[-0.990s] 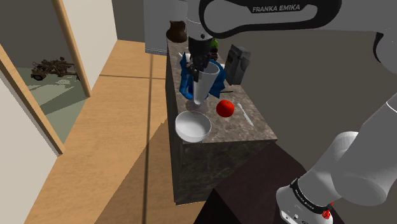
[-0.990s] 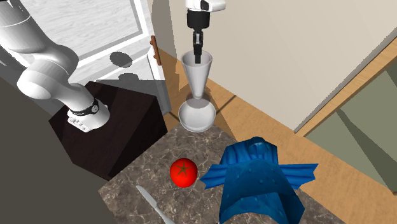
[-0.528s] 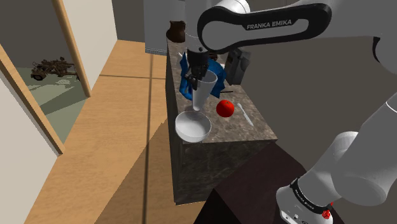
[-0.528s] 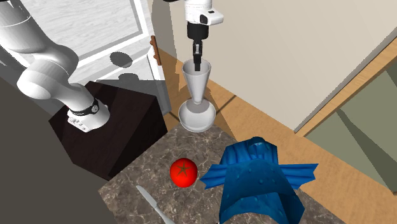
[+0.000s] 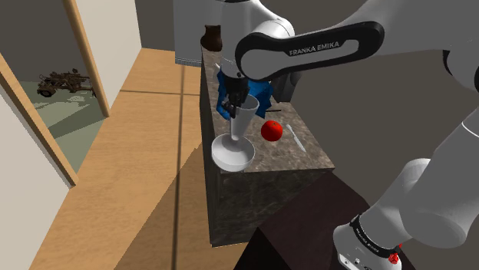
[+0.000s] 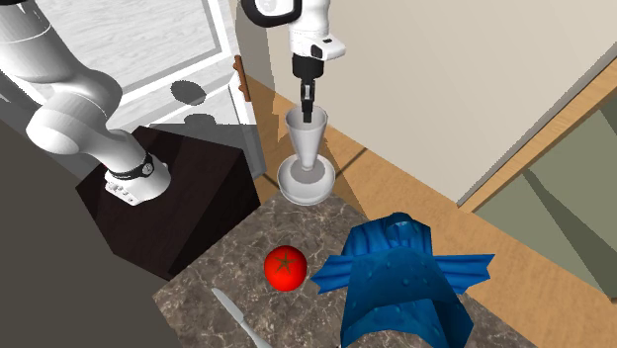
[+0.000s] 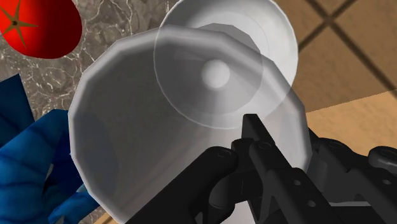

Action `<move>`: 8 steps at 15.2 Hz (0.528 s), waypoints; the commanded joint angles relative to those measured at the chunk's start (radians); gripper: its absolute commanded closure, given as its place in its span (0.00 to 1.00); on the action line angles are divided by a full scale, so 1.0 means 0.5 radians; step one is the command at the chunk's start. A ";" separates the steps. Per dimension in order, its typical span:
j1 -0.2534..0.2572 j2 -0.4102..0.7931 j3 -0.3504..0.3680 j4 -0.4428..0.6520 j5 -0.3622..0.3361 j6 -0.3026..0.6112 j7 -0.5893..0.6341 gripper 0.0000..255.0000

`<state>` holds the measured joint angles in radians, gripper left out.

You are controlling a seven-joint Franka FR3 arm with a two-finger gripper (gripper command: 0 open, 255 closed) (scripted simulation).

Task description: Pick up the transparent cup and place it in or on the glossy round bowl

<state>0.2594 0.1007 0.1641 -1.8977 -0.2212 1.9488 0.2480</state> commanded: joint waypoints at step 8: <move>-0.001 0.045 -0.003 -0.094 -0.022 0.138 0.033 1.00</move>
<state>0.2589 0.1230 0.1624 -1.9446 -0.2317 2.0164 0.2640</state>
